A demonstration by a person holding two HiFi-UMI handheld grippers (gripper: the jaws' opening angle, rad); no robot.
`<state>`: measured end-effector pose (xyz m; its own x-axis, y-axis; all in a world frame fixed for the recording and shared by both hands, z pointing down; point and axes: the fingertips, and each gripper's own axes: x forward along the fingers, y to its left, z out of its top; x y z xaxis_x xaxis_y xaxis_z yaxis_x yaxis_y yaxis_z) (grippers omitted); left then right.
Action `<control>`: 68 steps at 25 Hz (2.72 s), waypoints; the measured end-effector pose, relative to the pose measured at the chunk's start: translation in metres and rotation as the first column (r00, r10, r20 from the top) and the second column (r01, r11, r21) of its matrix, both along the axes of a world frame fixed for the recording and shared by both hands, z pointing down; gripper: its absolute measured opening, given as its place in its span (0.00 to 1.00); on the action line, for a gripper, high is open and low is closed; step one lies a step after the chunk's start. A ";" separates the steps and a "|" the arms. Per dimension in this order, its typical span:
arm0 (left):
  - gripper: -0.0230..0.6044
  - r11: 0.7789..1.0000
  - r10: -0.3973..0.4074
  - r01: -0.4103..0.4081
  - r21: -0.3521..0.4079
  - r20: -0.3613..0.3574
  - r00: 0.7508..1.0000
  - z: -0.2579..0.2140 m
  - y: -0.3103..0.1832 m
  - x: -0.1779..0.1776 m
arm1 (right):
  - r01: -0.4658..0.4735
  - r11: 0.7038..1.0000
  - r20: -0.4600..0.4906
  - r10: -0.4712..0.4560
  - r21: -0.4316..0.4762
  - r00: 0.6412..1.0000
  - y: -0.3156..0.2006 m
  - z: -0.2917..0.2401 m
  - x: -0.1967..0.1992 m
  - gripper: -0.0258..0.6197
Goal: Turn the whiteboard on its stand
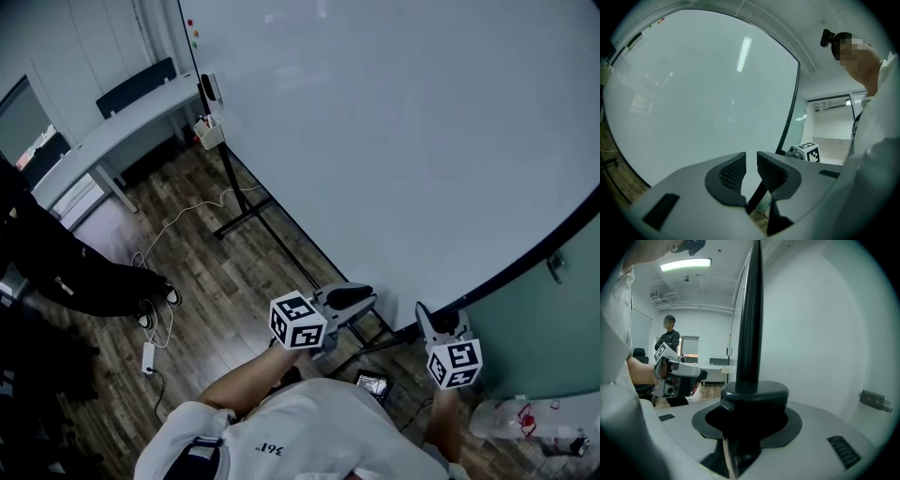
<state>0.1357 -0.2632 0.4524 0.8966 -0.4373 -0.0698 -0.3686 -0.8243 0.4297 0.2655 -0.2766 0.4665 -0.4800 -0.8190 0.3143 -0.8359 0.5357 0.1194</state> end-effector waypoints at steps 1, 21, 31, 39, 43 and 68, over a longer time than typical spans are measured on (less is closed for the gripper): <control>0.13 1.000 -0.003 0.003 -0.002 0.001 1.000 0.001 0.000 -0.001 | 0.006 1.000 -0.003 -0.006 0.002 1.000 -0.001 0.000 0.000 0.34; 0.13 0.998 -0.061 0.061 -0.013 0.013 0.998 0.007 -0.014 -0.024 | 0.061 0.998 -0.058 -0.061 0.003 0.996 -0.040 -0.002 0.009 0.33; 0.13 0.997 -0.070 0.070 -0.014 0.019 0.997 0.008 -0.011 -0.029 | 0.074 0.997 -0.075 -0.074 0.000 0.994 -0.048 -0.003 0.015 0.34; 0.13 0.997 -0.073 0.074 -0.015 0.021 0.997 0.009 -0.013 -0.028 | 0.087 0.996 -0.096 -0.086 0.003 0.992 -0.059 -0.002 0.022 0.34; 0.13 0.997 -0.079 0.079 -0.019 0.022 0.997 0.010 -0.017 -0.031 | 0.088 0.996 -0.100 -0.087 0.003 0.991 -0.067 -0.003 0.023 0.34; 0.13 0.996 -0.085 0.085 -0.012 0.002 0.996 0.007 -0.010 -0.032 | 0.062 0.998 -0.103 -0.060 0.011 0.993 -0.066 0.000 0.026 0.37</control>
